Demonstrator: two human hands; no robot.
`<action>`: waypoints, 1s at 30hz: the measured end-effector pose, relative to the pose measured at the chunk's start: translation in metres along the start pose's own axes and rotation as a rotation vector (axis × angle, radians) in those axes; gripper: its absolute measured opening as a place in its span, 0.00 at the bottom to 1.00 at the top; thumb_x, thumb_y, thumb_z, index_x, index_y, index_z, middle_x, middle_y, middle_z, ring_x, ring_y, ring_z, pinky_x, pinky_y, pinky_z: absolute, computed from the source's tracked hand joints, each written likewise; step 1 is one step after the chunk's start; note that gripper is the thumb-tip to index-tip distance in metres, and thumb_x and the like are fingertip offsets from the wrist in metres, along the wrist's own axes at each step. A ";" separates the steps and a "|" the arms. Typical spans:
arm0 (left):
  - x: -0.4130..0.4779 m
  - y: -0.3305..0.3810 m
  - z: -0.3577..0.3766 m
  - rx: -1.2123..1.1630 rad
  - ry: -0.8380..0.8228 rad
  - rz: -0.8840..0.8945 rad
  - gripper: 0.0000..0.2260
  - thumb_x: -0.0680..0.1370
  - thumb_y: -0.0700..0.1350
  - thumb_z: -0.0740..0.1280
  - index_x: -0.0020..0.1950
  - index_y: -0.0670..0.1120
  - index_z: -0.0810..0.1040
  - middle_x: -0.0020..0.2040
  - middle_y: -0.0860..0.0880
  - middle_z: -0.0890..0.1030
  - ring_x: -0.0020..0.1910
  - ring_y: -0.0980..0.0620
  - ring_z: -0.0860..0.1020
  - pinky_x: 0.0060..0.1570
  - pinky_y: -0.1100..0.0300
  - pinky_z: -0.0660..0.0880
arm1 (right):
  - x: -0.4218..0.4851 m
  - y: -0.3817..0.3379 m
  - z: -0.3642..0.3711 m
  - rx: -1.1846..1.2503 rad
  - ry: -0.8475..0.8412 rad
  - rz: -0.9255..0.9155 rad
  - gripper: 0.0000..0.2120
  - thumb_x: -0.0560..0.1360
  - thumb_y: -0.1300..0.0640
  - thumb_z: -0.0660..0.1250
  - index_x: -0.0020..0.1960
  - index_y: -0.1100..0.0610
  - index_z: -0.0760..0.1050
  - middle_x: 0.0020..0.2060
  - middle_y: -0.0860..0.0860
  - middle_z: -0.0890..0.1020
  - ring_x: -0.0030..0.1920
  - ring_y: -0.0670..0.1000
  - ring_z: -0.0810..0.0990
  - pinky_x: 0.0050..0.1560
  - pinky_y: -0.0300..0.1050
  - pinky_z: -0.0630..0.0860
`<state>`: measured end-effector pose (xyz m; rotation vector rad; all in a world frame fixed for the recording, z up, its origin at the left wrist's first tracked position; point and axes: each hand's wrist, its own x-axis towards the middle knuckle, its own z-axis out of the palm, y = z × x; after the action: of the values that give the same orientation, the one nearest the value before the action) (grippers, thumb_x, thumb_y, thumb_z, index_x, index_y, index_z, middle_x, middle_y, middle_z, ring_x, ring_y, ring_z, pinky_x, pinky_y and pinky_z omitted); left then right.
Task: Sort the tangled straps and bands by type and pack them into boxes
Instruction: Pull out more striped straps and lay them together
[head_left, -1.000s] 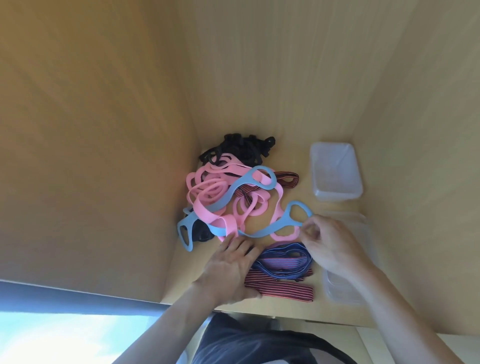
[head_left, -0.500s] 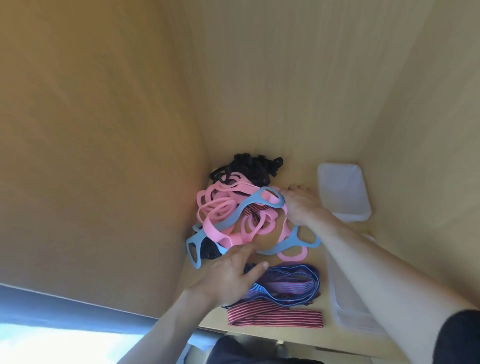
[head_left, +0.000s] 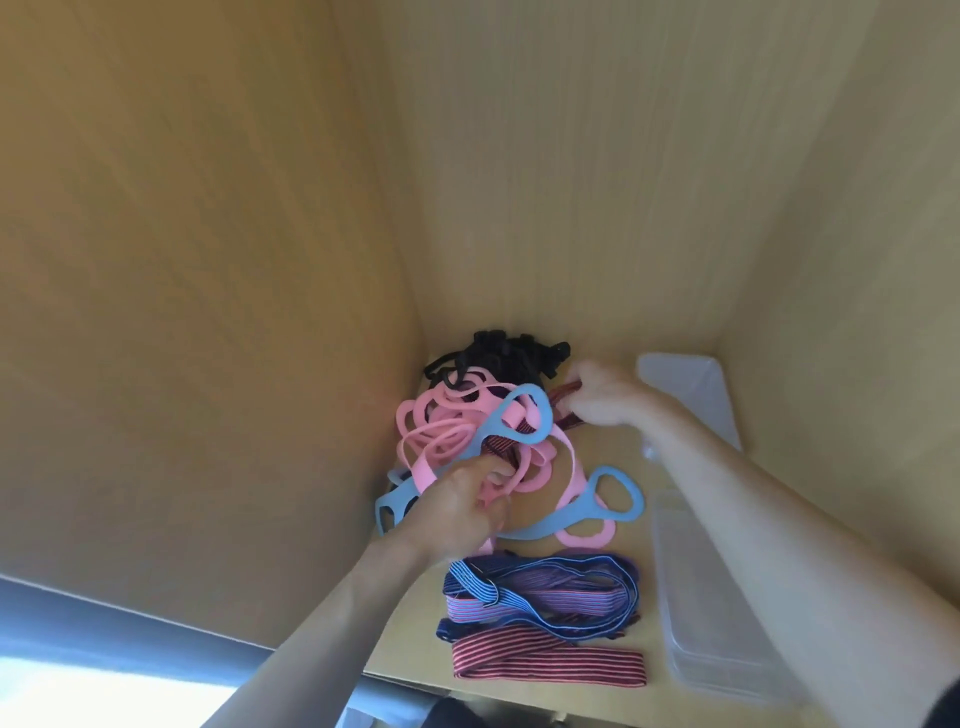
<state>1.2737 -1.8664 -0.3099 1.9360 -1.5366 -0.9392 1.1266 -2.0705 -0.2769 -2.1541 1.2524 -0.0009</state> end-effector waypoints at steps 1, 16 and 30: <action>0.004 0.000 -0.001 -0.017 0.013 0.001 0.14 0.79 0.38 0.65 0.64 0.46 0.78 0.60 0.51 0.80 0.61 0.53 0.77 0.61 0.69 0.72 | -0.002 -0.007 -0.007 0.052 0.017 -0.031 0.06 0.74 0.58 0.66 0.50 0.58 0.78 0.43 0.53 0.82 0.41 0.52 0.78 0.39 0.46 0.72; 0.046 0.006 -0.020 -0.327 0.159 -0.090 0.13 0.79 0.37 0.65 0.53 0.56 0.76 0.54 0.52 0.79 0.56 0.54 0.78 0.56 0.67 0.73 | -0.032 -0.063 -0.058 0.354 0.286 -0.317 0.02 0.82 0.57 0.63 0.54 0.54 0.73 0.44 0.53 0.79 0.44 0.52 0.77 0.47 0.47 0.72; 0.065 0.075 -0.063 -0.306 0.401 0.075 0.19 0.77 0.38 0.68 0.67 0.48 0.72 0.63 0.53 0.76 0.64 0.54 0.74 0.61 0.63 0.70 | -0.058 -0.086 -0.104 0.430 0.651 -0.514 0.05 0.81 0.58 0.65 0.55 0.54 0.77 0.43 0.48 0.79 0.43 0.48 0.76 0.45 0.37 0.69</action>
<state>1.2834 -1.9500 -0.2283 1.7073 -1.1533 -0.6583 1.1306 -2.0502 -0.1318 -2.0736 0.8541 -1.1518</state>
